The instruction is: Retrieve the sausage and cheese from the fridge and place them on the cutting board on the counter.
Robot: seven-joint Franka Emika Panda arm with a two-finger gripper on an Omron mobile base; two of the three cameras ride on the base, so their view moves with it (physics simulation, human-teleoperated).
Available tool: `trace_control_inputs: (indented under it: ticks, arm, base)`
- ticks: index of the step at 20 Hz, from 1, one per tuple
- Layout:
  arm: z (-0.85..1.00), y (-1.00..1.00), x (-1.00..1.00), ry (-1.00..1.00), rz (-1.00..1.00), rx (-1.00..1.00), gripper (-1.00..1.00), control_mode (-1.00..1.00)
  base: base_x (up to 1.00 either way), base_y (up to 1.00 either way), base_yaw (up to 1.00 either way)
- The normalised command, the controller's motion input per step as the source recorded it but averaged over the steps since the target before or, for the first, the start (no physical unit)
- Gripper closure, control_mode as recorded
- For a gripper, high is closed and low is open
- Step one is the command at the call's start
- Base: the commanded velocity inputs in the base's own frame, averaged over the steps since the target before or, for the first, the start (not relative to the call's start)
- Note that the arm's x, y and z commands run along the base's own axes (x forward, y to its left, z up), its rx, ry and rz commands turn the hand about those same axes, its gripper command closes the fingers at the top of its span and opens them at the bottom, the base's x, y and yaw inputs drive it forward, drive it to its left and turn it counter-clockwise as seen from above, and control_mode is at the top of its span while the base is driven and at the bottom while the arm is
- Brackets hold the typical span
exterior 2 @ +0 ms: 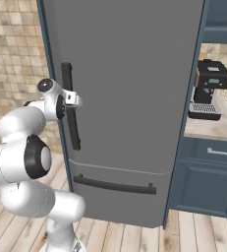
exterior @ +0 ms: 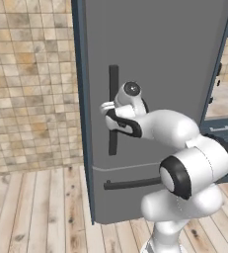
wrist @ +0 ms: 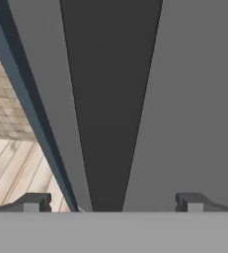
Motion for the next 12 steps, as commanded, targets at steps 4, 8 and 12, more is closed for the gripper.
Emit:
trace_control_inputs:
  ticks: [4, 8, 12]
  arm:
    - [-0.13, 0.0, 0.46, 0.0, 0.0, 0.0, -1.0, -1.0]
    - [-0.06, 0.0, 0.4, 0.0, 0.0, 0.0, -1.0, -1.0]
    - [-0.06, 0.0, 0.34, 0.0, 0.0, 0.0, -1.0, -1.0]
  base:
    - [0.0, 0.0, 0.0]
    - [0.0, 0.0, 0.0]
    - [0.0, 0.0, 0.0]
